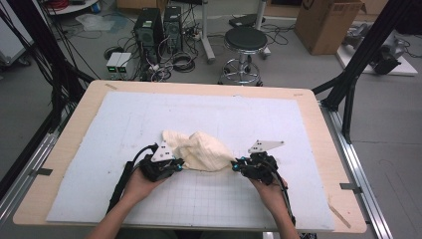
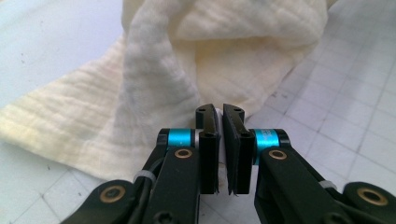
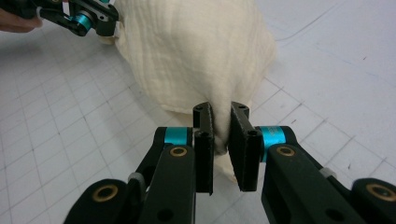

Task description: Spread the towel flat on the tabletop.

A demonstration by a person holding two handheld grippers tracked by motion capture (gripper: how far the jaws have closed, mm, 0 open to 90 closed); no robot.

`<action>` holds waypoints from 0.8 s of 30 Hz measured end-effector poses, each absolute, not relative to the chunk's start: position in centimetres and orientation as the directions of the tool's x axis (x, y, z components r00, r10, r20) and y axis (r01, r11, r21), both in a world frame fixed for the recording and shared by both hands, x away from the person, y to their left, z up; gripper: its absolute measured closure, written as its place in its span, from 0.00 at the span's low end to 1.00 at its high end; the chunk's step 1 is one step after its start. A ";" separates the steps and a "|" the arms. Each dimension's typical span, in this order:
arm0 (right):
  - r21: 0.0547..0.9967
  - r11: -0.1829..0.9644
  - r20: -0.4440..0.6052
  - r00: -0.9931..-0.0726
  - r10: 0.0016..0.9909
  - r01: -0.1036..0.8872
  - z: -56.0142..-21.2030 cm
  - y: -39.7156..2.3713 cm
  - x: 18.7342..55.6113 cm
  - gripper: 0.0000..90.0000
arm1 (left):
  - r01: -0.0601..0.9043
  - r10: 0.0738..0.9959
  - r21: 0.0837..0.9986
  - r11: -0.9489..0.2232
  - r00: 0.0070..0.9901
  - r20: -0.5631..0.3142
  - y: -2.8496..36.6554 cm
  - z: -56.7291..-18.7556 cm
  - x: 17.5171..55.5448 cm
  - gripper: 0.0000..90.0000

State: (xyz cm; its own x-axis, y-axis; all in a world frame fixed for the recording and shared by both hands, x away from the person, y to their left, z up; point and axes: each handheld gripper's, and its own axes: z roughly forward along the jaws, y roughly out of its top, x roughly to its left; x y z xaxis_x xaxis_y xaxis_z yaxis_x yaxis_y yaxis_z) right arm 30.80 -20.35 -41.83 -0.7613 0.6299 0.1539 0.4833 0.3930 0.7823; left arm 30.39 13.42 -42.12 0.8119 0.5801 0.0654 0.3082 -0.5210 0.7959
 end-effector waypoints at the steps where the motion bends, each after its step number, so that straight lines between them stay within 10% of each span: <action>1: 0.784 0.391 0.153 -0.761 0.631 0.482 -41.7 -20.3 30.7 0.90 | 0.309 0.579 0.797 -0.519 0.813 0.062 13.6 -42.0 30.3 0.94; 24: 0.794 0.516 0.088 -0.901 0.426 0.322 -40.1 -16.0 23.4 0.91 | 0.243 0.574 0.829 -0.503 0.812 0.110 21.8 -40.1 20.6 0.96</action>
